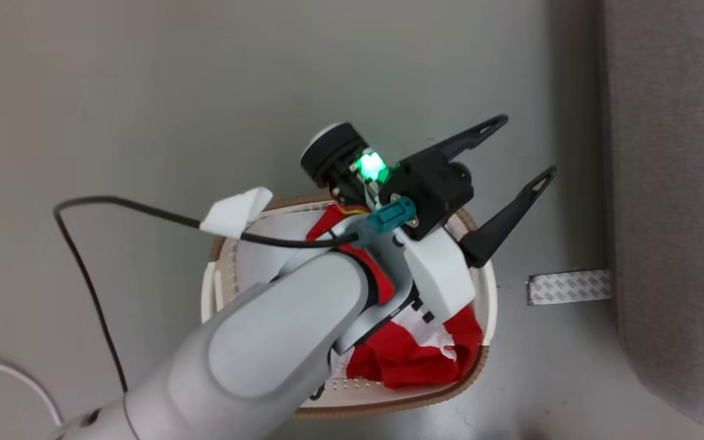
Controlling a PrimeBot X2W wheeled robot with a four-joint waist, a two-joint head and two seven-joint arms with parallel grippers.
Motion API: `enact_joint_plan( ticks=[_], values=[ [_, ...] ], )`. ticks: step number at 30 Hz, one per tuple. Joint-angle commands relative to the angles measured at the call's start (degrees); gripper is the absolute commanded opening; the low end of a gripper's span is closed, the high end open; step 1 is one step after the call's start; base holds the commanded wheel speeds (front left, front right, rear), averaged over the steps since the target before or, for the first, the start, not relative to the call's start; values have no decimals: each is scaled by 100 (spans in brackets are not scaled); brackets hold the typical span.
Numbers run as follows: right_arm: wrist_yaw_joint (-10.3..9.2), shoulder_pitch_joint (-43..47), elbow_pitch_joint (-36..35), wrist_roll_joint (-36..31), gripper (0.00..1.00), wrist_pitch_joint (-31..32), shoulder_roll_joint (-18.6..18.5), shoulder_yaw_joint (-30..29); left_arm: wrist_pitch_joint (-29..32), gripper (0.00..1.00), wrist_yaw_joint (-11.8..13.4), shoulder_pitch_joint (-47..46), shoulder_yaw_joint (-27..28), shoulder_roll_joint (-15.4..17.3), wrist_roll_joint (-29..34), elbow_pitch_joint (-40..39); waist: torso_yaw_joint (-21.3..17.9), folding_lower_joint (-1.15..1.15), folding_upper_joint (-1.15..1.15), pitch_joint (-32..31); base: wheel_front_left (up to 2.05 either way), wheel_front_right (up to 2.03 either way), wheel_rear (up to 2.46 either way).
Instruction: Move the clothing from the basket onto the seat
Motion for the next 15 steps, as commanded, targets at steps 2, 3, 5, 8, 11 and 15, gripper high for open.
enact_joint_plan(
  ticks=[2,3,5,8,11,15],
  values=[
    [-14,198,350,-202,0,-184,139,-176,-21,100,39,132,-13,66,-11,21,80,-2,0,-6,0,0,0],
    [-14,247,494,-299,0,-250,203,-258,-20,100,54,171,-15,76,-27,16,82,-2,0,-30,0,0,0],
    [-14,357,723,-476,24,-340,416,-351,-39,100,82,252,-14,120,-68,21,72,-2,0,-104,0,0,0],
    [-14,510,826,-734,100,-416,650,-309,-85,100,116,367,14,179,-133,63,22,-2,0,-305,0,0,0],
    [-14,727,669,-821,100,-458,846,-282,-185,100,160,474,37,184,-203,132,-13,-2,0,-563,0,0,0],
    [-14,1341,11,-799,100,-442,1341,-277,-383,100,222,680,119,154,-311,269,-63,-2,0,-991,0,0,0]
  ],
)
